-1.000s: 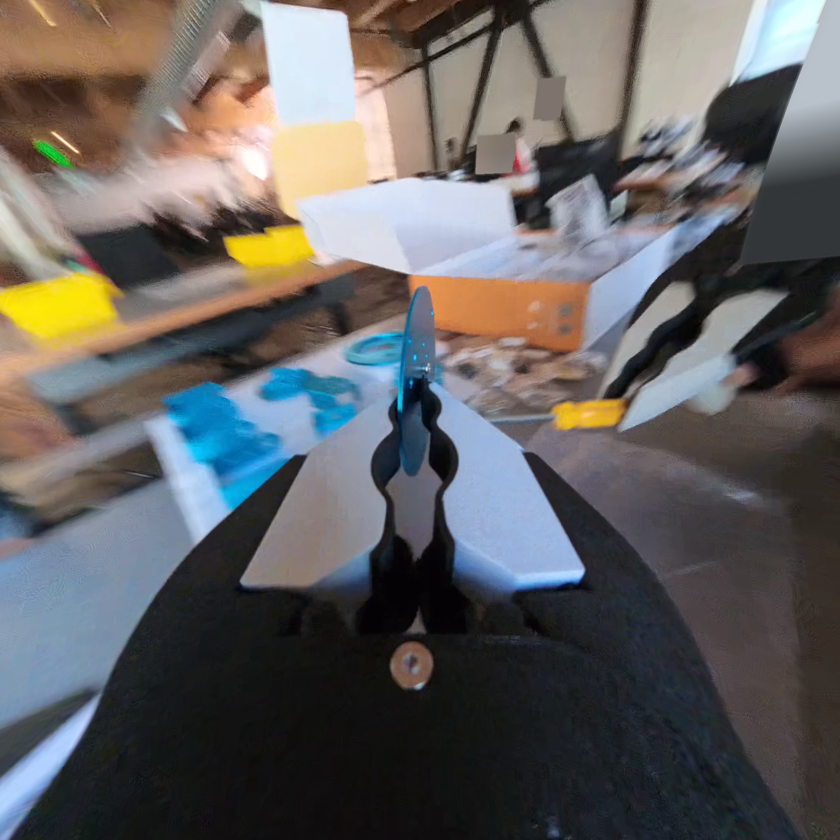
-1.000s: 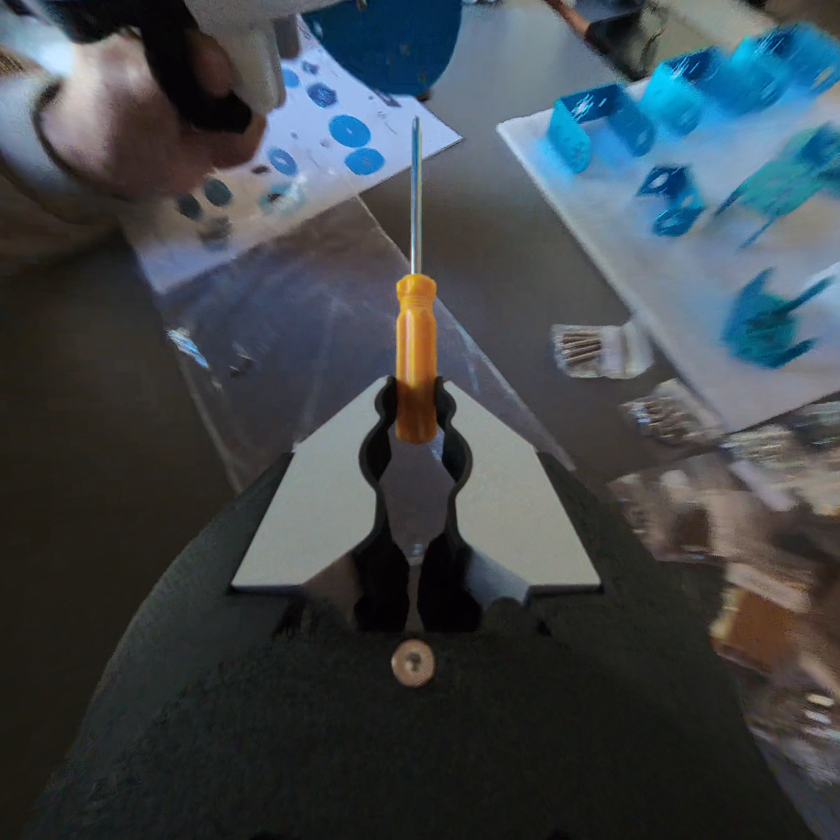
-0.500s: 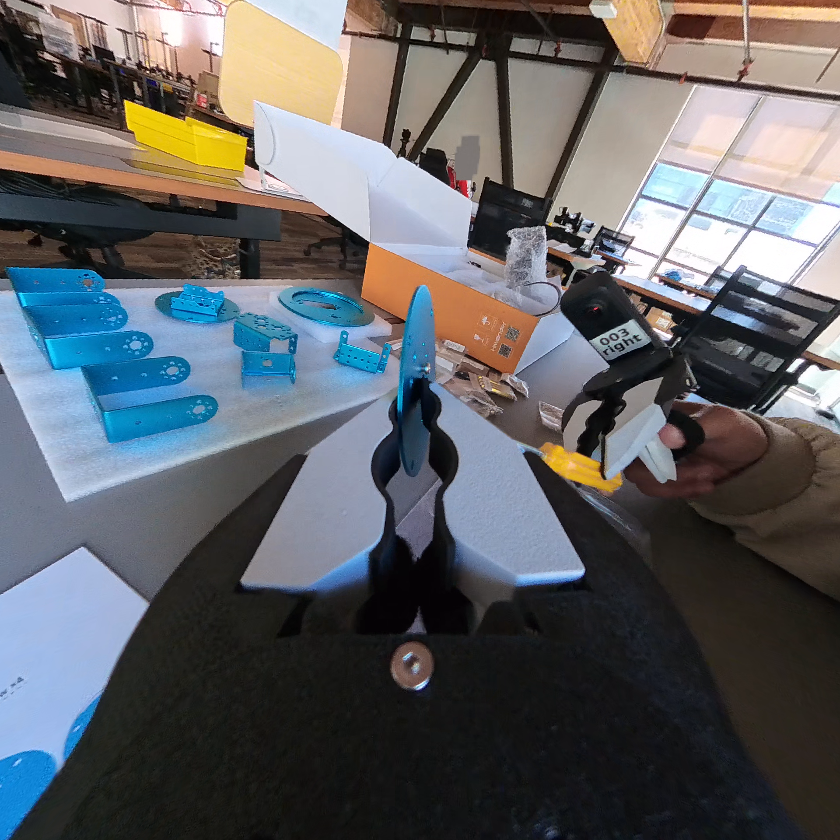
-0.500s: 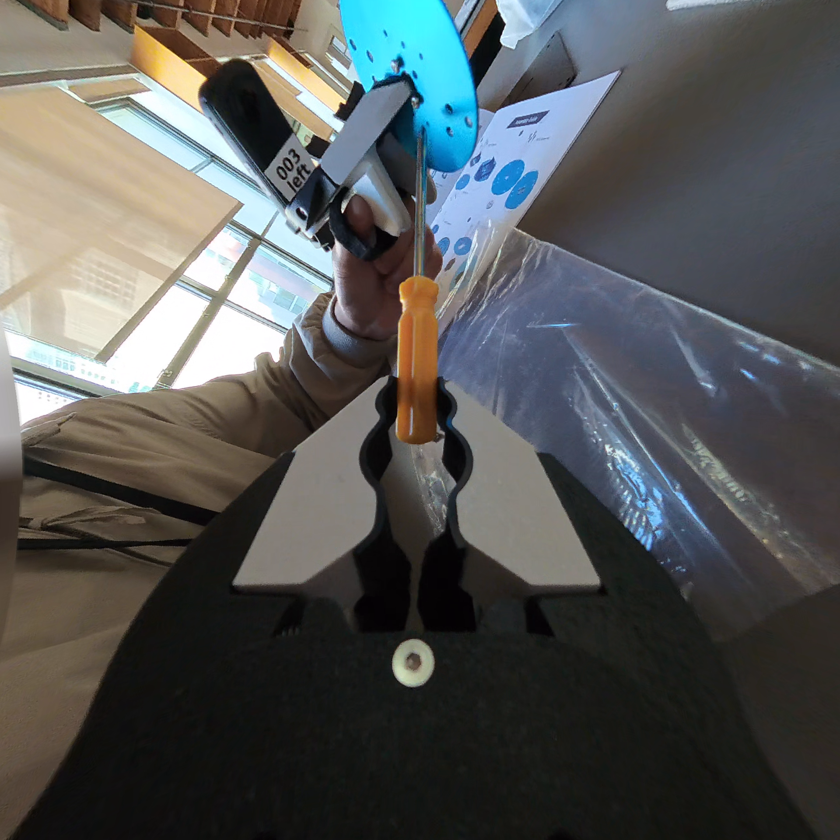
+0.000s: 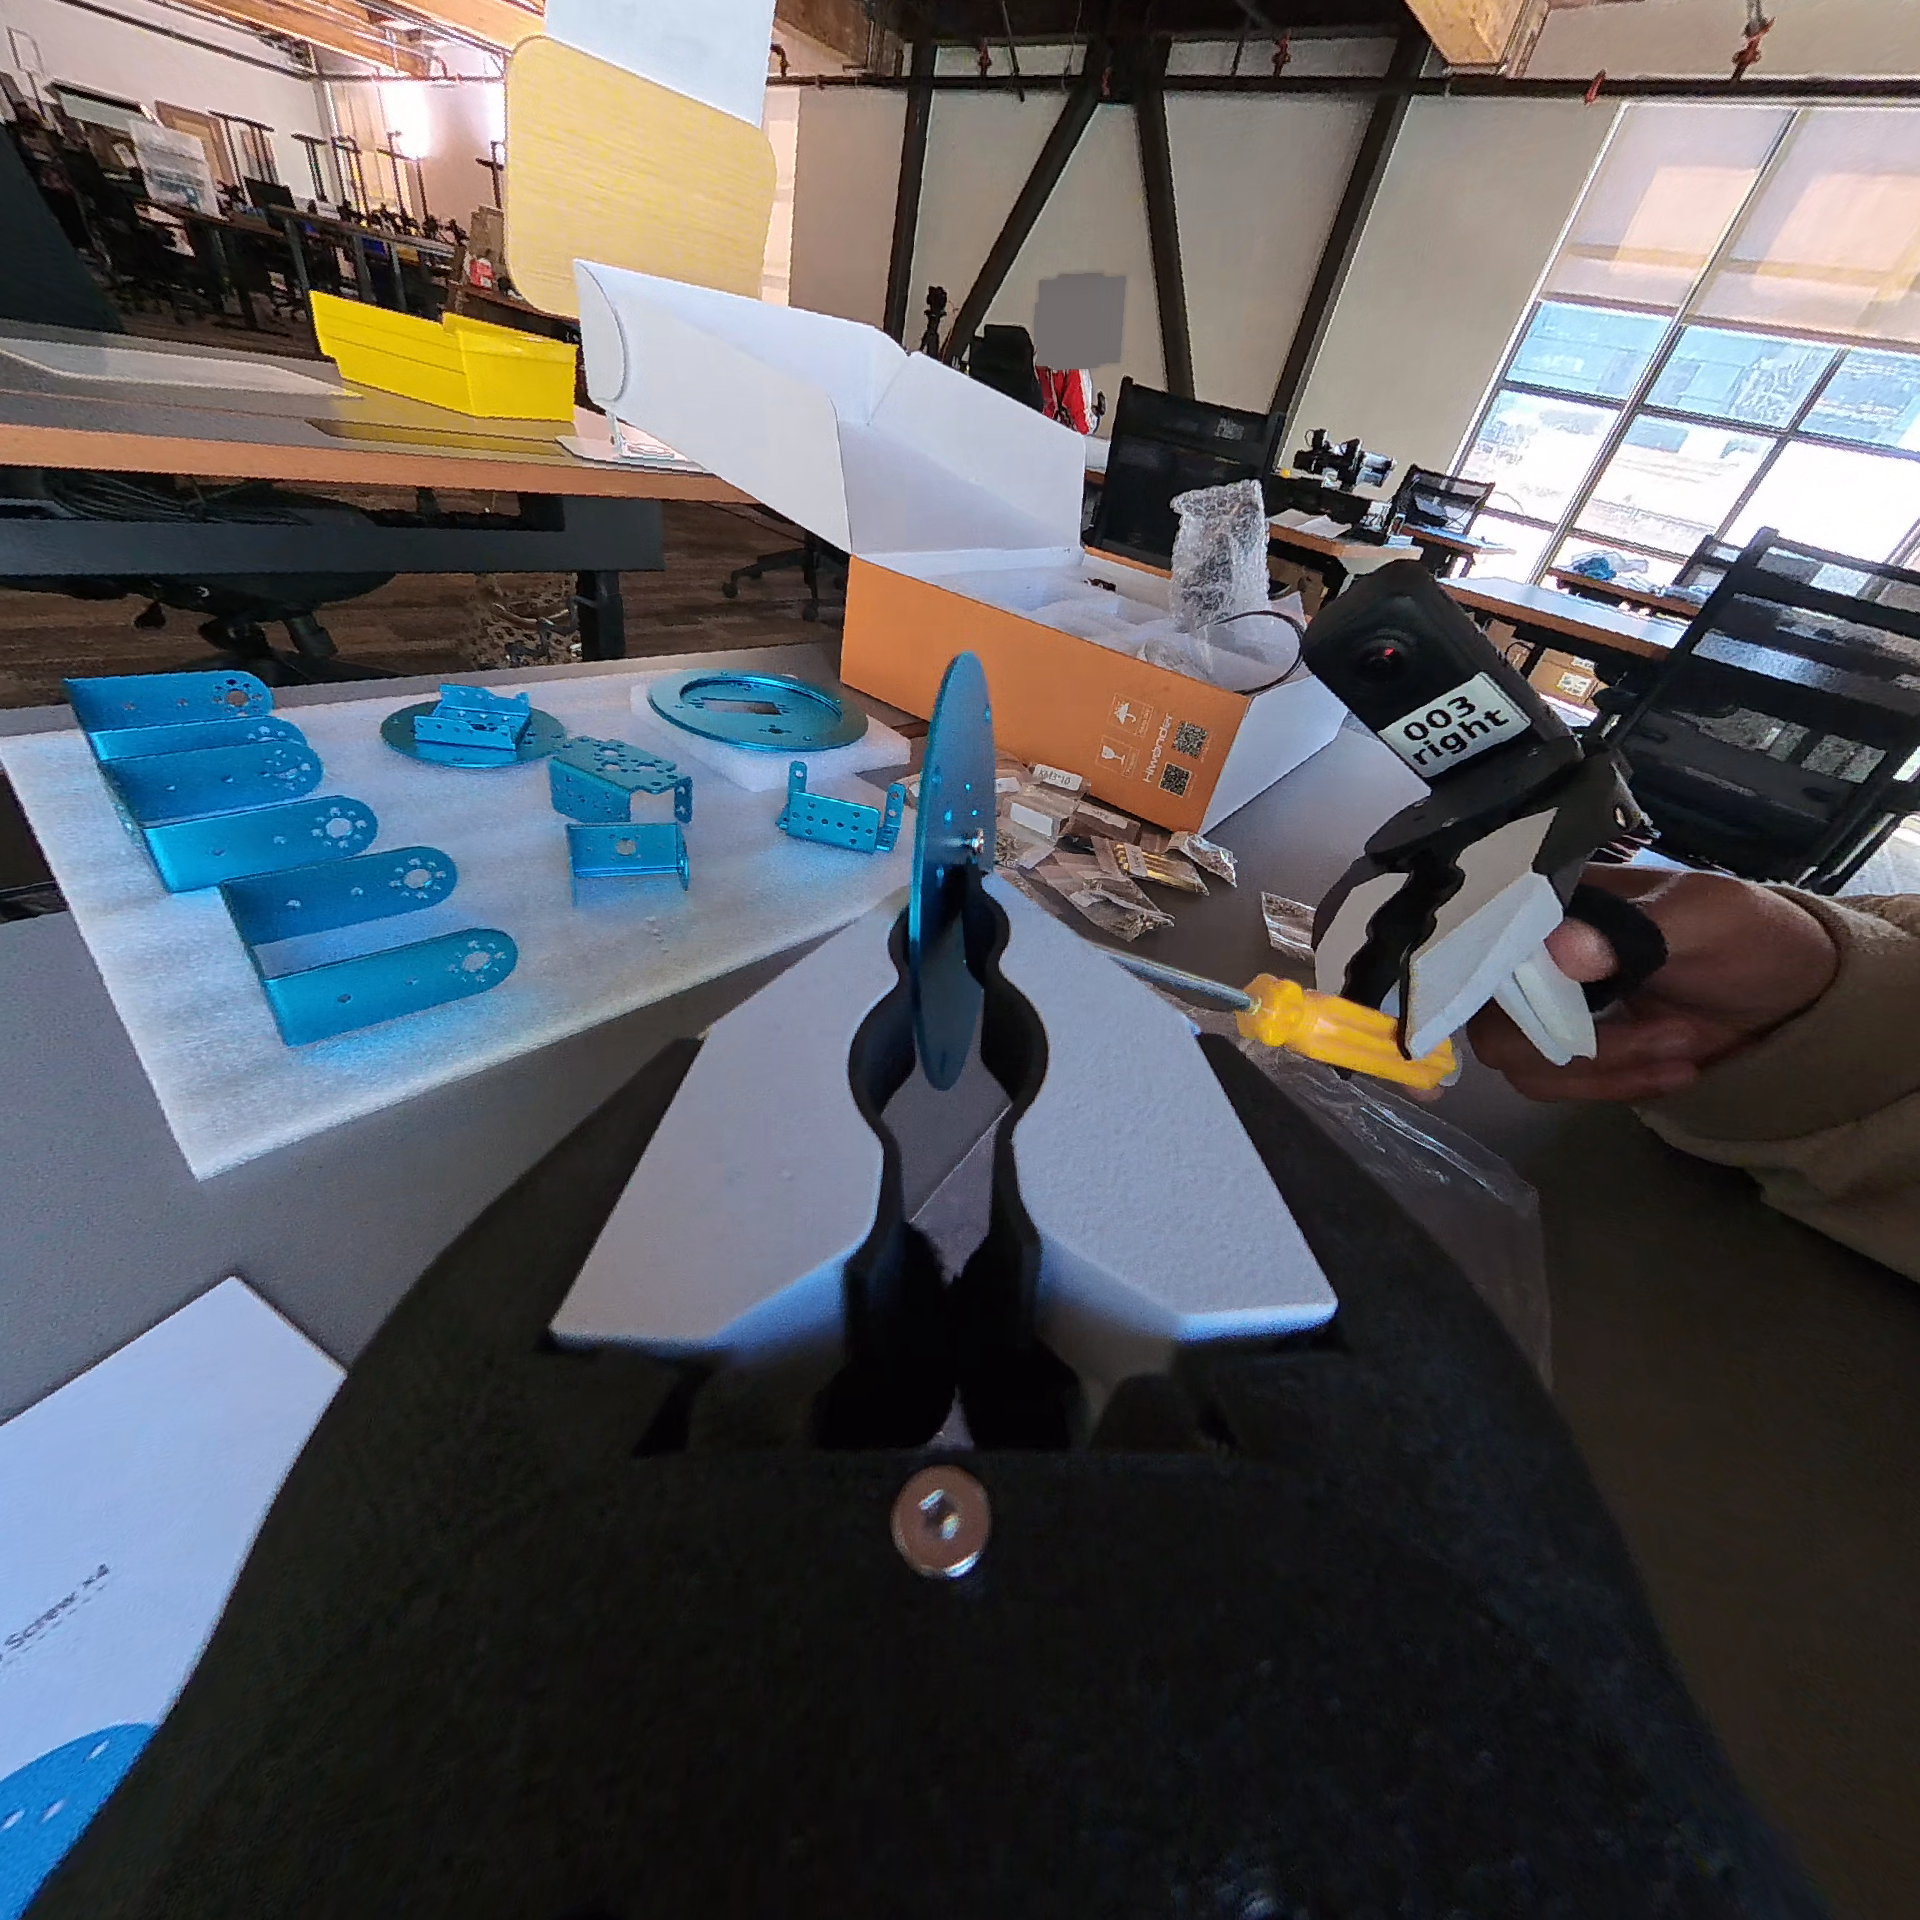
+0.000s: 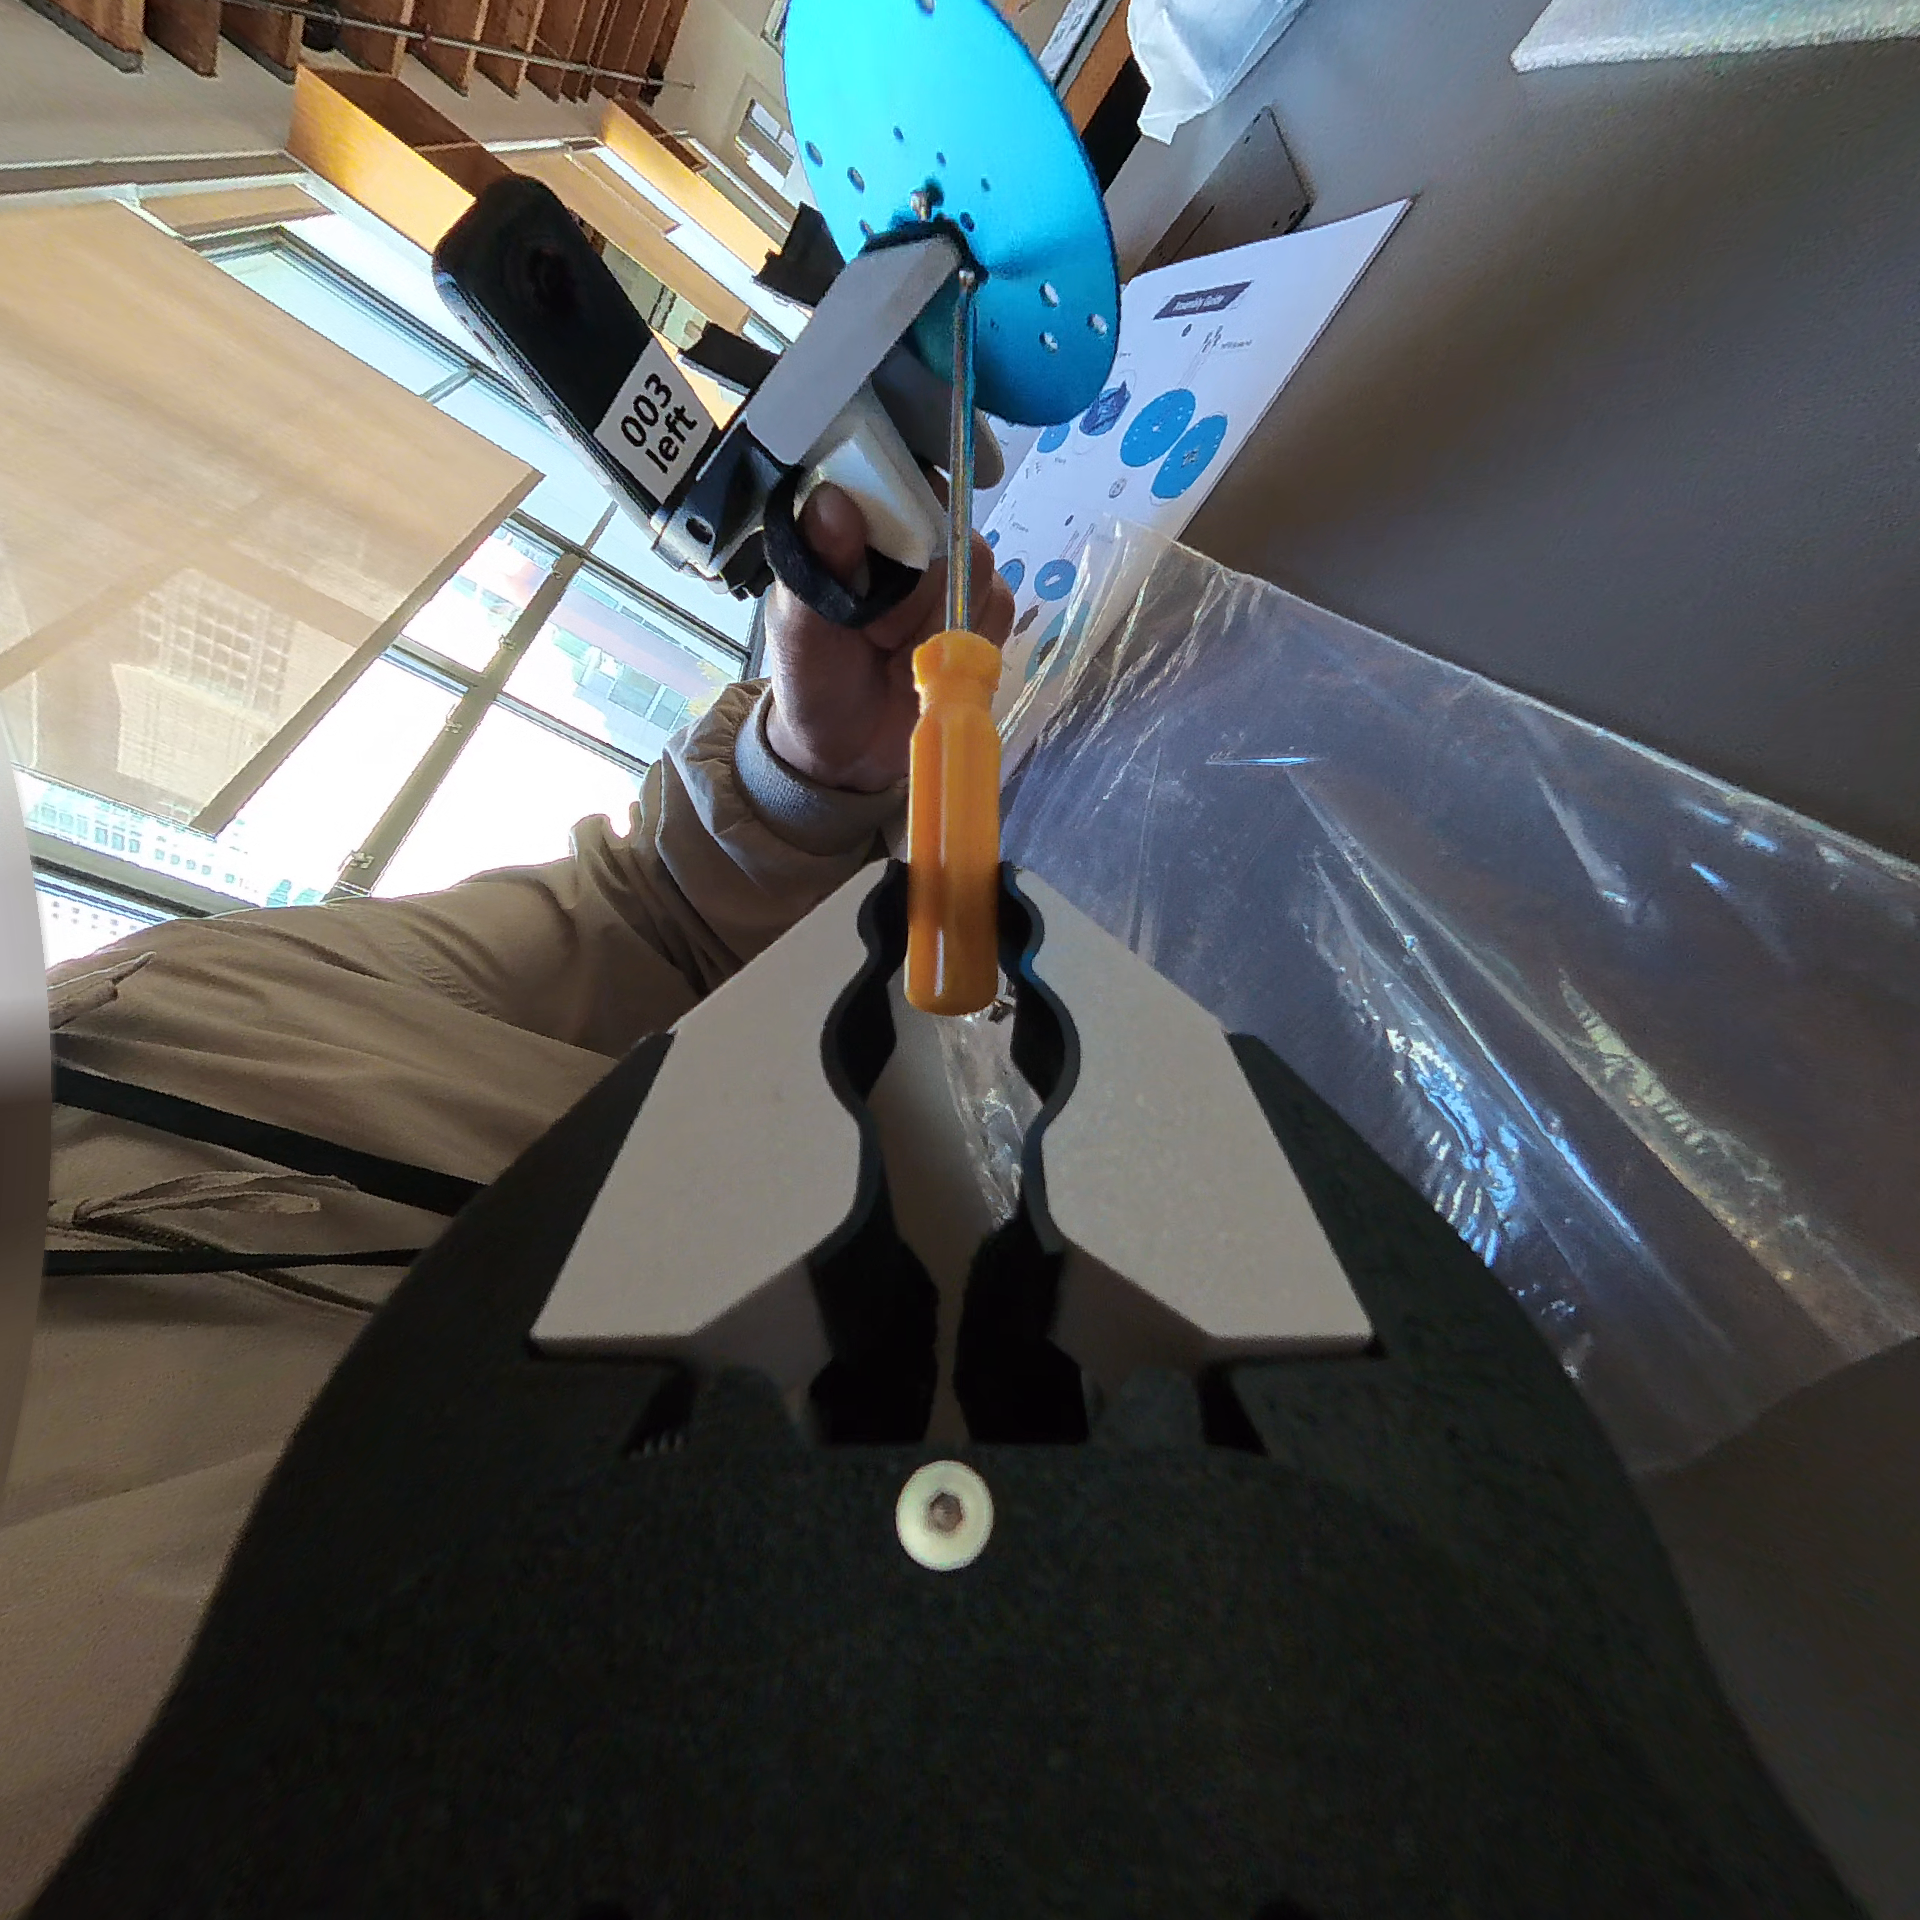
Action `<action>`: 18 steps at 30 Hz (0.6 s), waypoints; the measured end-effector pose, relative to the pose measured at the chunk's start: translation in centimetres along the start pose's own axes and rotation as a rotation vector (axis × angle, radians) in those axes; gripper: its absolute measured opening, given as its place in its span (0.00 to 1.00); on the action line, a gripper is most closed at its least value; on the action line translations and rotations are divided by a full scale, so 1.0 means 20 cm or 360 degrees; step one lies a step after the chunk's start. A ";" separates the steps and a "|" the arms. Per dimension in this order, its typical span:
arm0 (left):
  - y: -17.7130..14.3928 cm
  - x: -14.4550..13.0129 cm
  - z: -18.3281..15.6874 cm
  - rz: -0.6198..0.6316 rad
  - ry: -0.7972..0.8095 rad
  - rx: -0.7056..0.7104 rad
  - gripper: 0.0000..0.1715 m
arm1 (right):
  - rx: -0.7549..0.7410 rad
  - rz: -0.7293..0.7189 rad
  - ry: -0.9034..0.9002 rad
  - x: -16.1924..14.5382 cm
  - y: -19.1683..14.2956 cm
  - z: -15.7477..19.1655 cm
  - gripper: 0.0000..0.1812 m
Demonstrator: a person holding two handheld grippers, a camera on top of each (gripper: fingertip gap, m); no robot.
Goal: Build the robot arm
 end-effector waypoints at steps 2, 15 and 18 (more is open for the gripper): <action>0.00 0.00 0.00 0.0001 0.0001 0.0001 0.03 | -0.0013 -0.0007 -0.0005 0.00 0.00 0.00 0.09; 0.01 -0.01 0.00 0.0013 0.0033 0.0018 0.03 | 0.0001 -0.0018 0.0008 0.01 -0.01 0.00 0.09; 0.01 -0.02 0.00 0.0016 0.0025 0.0013 0.03 | -0.0004 -0.0016 0.0009 0.01 -0.01 0.00 0.09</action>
Point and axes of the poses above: each gripper's, where its closed fingertips meet, y out along the fingers, x out of its top, z = x × y across the jaws, the point moved 5 cm from there along -y, back along the fingers
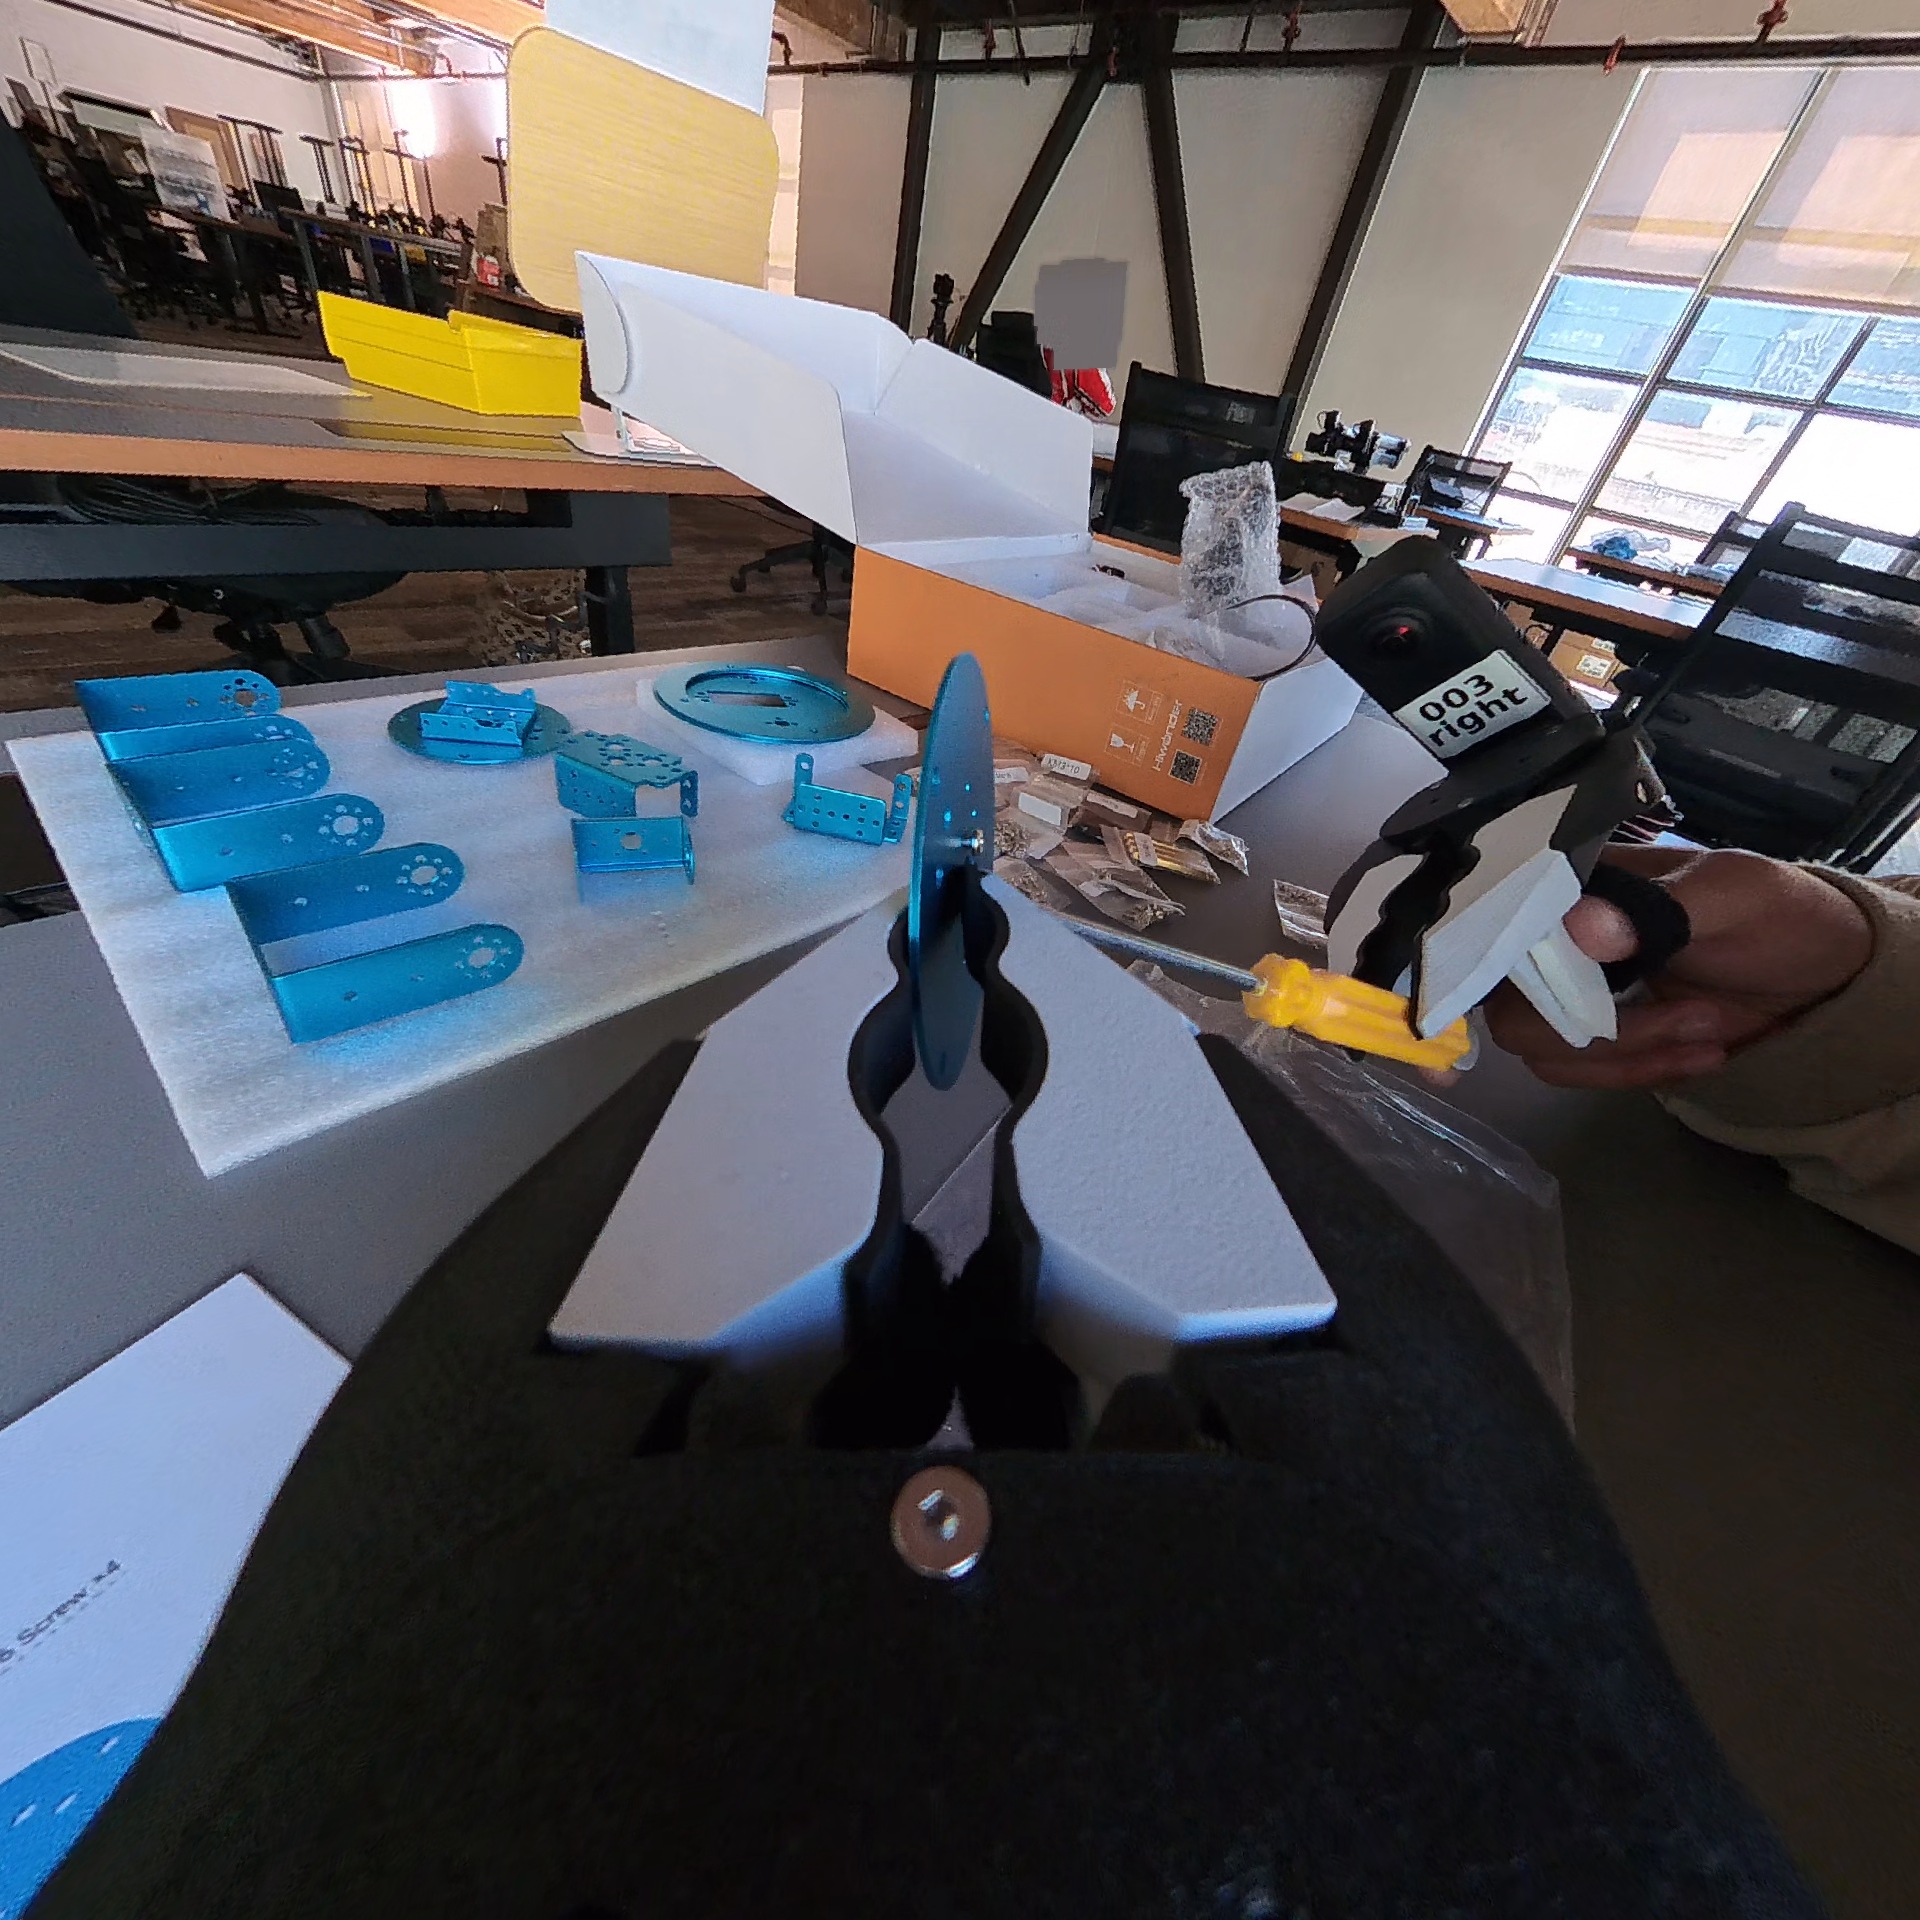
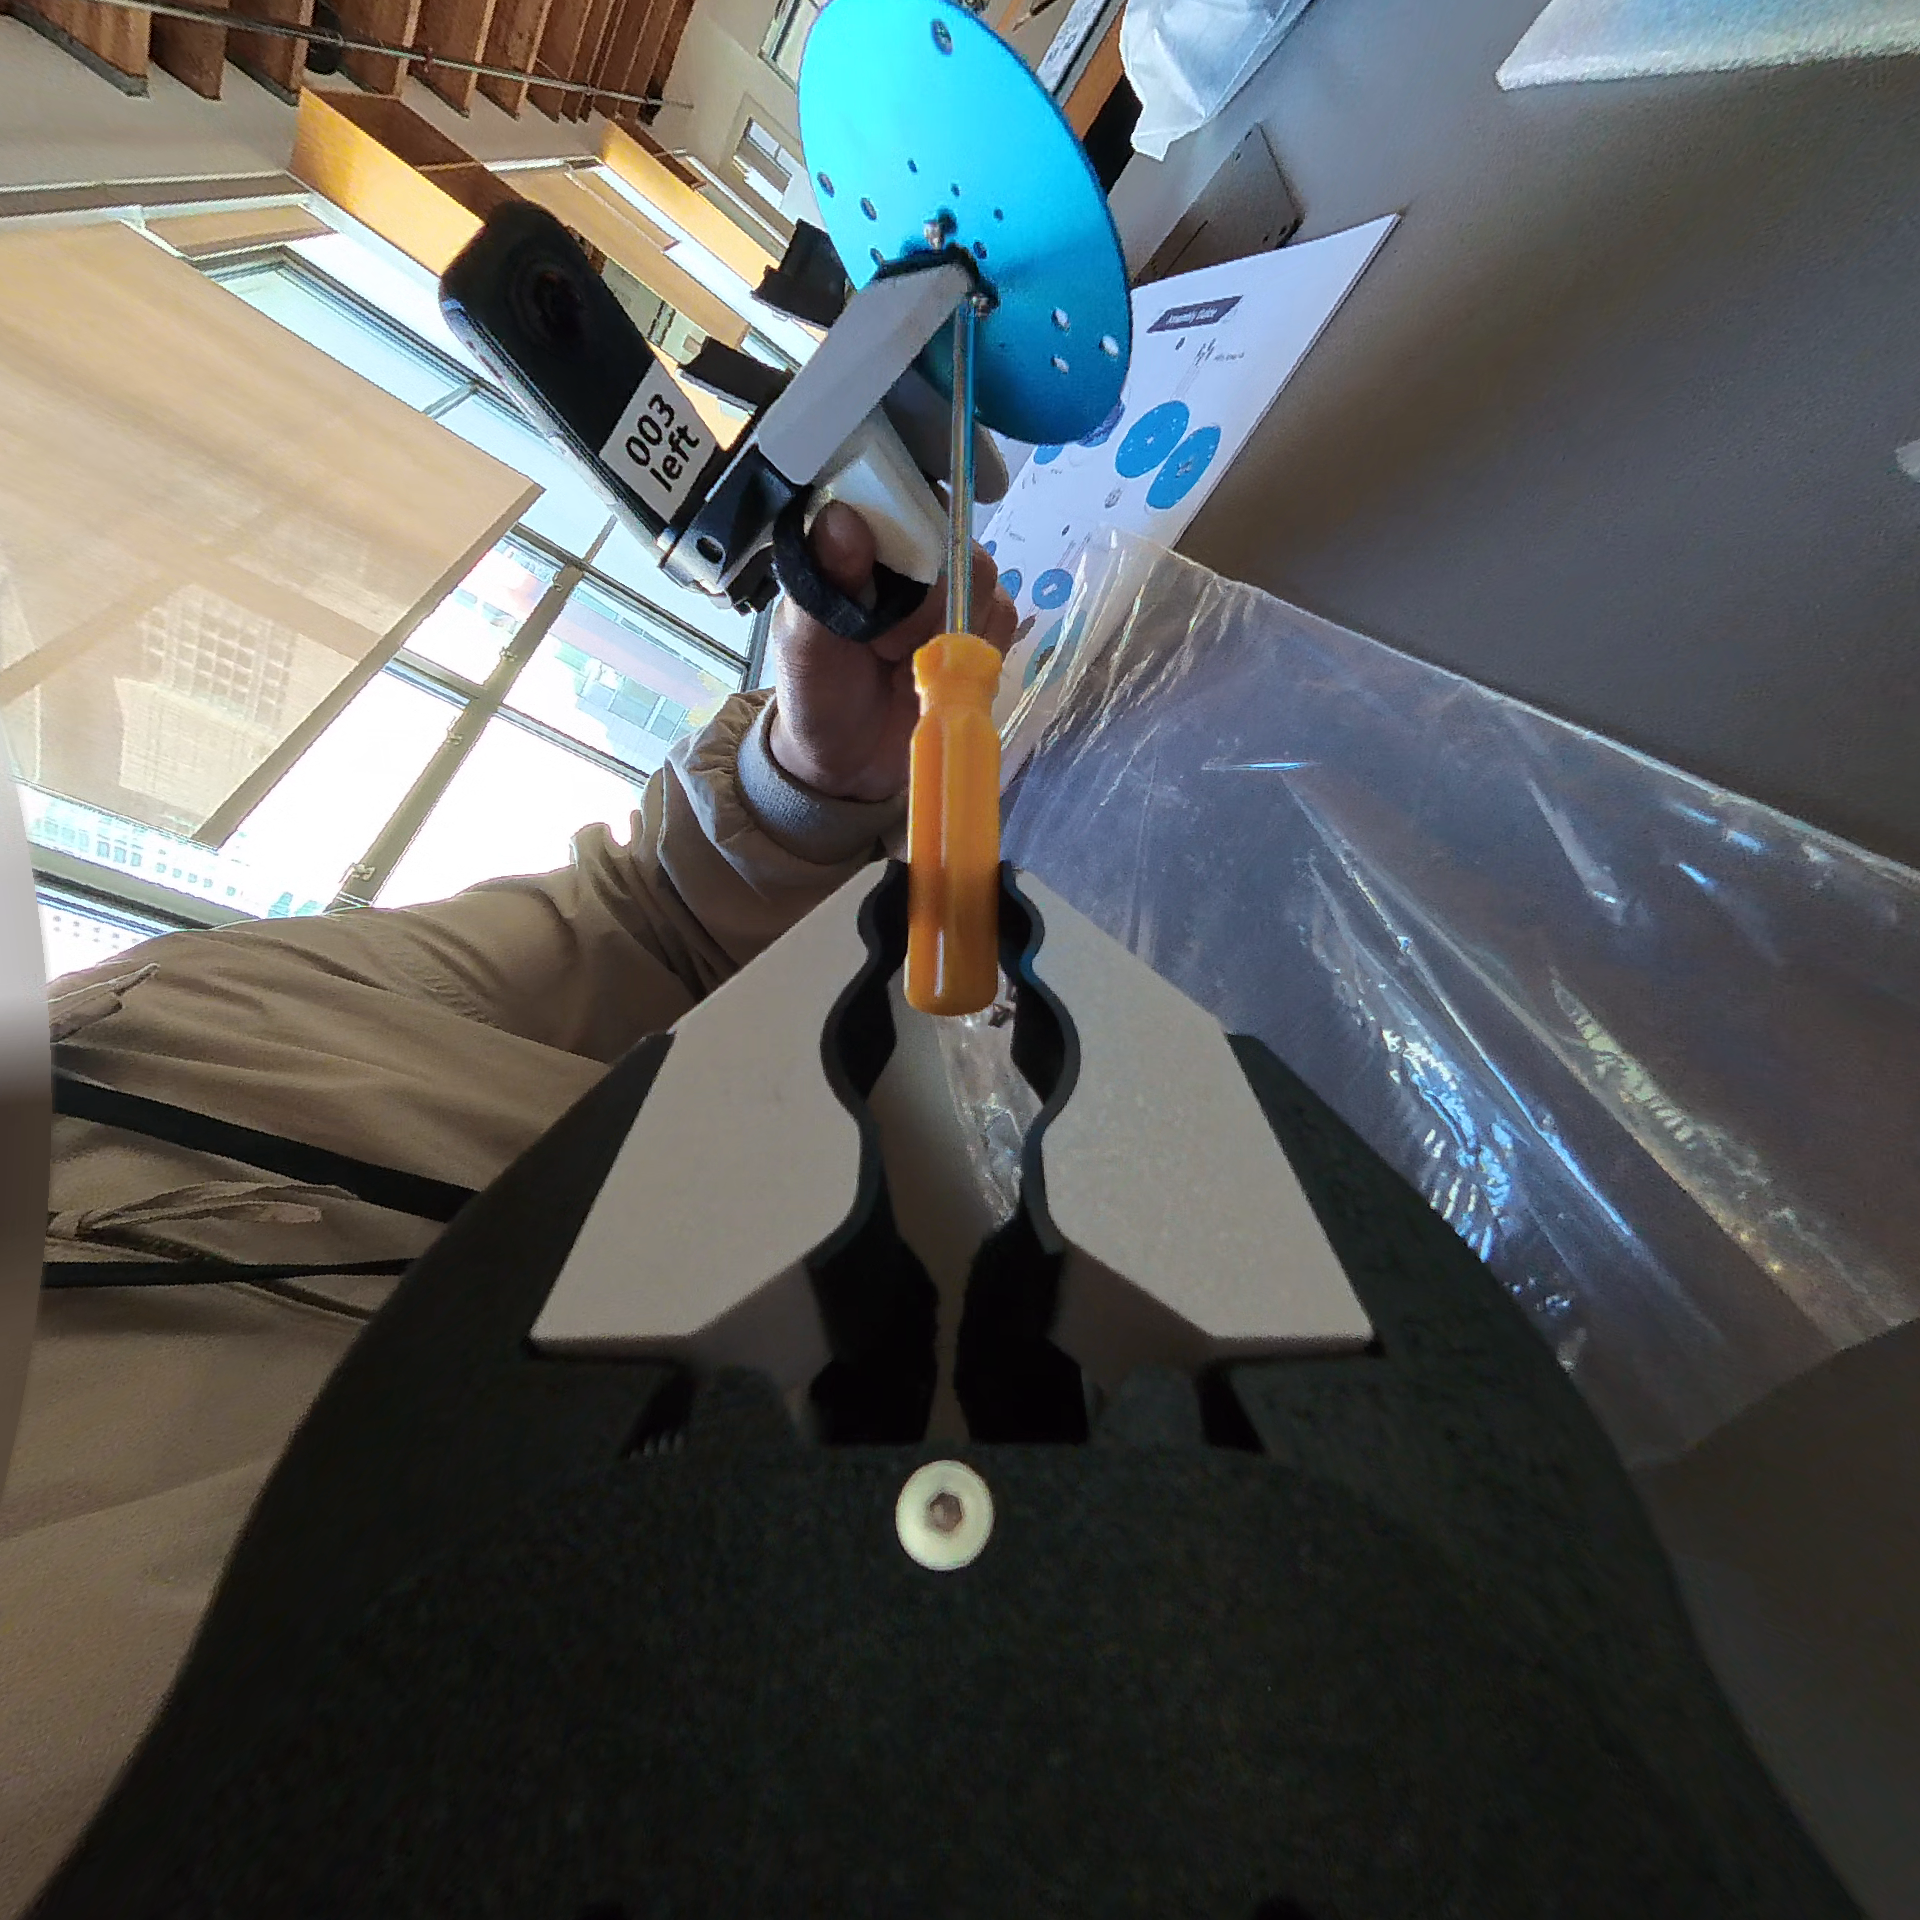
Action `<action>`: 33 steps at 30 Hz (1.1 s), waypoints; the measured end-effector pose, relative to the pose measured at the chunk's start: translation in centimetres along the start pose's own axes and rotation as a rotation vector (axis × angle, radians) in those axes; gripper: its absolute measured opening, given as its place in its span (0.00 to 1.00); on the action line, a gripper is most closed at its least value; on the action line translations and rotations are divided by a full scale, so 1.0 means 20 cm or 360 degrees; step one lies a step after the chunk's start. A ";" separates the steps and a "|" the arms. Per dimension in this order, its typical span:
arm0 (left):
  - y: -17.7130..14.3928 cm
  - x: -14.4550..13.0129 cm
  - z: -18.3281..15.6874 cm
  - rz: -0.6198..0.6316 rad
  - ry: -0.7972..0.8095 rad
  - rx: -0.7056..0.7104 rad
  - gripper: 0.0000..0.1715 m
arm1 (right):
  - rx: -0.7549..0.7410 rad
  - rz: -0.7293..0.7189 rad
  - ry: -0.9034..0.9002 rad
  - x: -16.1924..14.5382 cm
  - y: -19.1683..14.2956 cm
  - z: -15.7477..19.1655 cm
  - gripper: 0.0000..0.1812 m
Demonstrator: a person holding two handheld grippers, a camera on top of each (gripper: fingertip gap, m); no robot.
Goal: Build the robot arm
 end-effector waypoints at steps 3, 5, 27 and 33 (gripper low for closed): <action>0.00 0.00 0.00 0.0002 0.0002 -0.0002 0.03 | 0.0004 0.0004 0.0007 0.00 0.00 0.00 0.09; 0.00 0.00 0.00 0.0001 0.0000 0.0000 0.03 | 0.0000 0.0006 0.0005 0.00 0.00 0.00 0.09; 0.02 -0.03 -0.05 0.0162 0.0674 0.0484 0.03 | -0.0886 0.0035 -0.0664 0.02 0.02 0.05 0.09; 0.03 -0.02 -0.03 0.0187 0.0493 0.0541 0.03 | -0.1542 0.0196 -0.1407 0.03 0.07 0.16 0.09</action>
Point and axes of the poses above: each gripper's, where its closed fingertips meet, y out along the fingers, x out of its top, z = x × y across the jaws, the point moved 5 cm from there along -y, back along the fingers
